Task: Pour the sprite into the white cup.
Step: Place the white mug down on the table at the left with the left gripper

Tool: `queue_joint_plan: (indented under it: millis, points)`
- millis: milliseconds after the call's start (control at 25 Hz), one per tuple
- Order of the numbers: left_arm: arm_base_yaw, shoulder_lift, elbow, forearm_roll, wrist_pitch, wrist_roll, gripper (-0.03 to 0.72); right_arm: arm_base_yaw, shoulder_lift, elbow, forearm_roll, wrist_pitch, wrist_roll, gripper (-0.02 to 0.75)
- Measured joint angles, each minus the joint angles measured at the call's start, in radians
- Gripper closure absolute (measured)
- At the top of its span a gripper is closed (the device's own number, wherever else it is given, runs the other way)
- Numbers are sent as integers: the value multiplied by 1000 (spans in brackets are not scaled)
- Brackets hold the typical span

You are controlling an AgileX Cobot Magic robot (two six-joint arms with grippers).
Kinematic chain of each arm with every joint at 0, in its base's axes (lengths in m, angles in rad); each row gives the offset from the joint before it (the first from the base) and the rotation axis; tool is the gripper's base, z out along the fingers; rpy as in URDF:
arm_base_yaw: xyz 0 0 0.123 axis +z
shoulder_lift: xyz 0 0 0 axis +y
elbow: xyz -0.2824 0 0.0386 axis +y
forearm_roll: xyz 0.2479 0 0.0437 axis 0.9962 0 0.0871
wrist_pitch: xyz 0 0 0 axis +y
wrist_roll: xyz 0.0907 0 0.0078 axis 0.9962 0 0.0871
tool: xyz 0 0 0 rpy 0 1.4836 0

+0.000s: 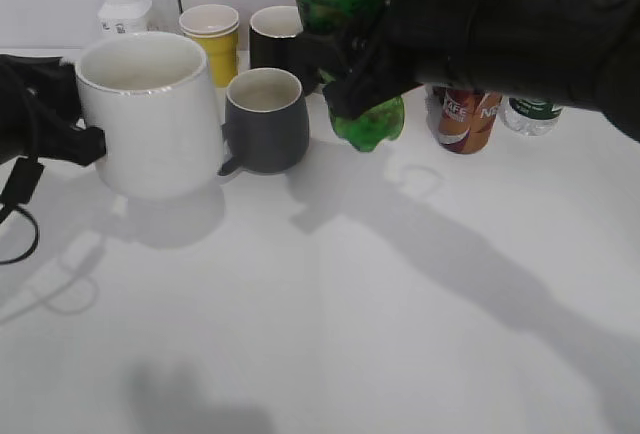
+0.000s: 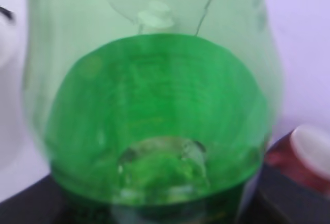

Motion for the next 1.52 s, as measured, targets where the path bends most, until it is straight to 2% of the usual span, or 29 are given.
queue_joint_plan:
  millis: [240, 440, 760, 1160, 1240, 1440, 1520]
  points:
    - [124, 267, -11, -136, -332, 17, 652, 0, 0, 44, 0, -26, 163, 332]
    - [183, 455, -105, -160, -409, 24, 652, 0, 0, 74, 0, -36, 215, 332]
    - [196, 637, -255, -130, -428, 26, 652, 0, 0, 76, 0, -51, 220, 332]
    - [196, 714, -263, -90, -444, 26, 652, 0, 0, 77, 0, -57, 223, 332]
    - [196, 715, -264, -88, -449, 24, 631, 0, 0, 77, 0, -57, 223, 332]
    - [196, 705, -256, -84, -472, 13, 479, 0, 0, 77, -1, -58, 223, 332]
    - [196, 693, -237, -85, -476, 12, 454, 0, 0, 77, -1, -58, 223, 332]
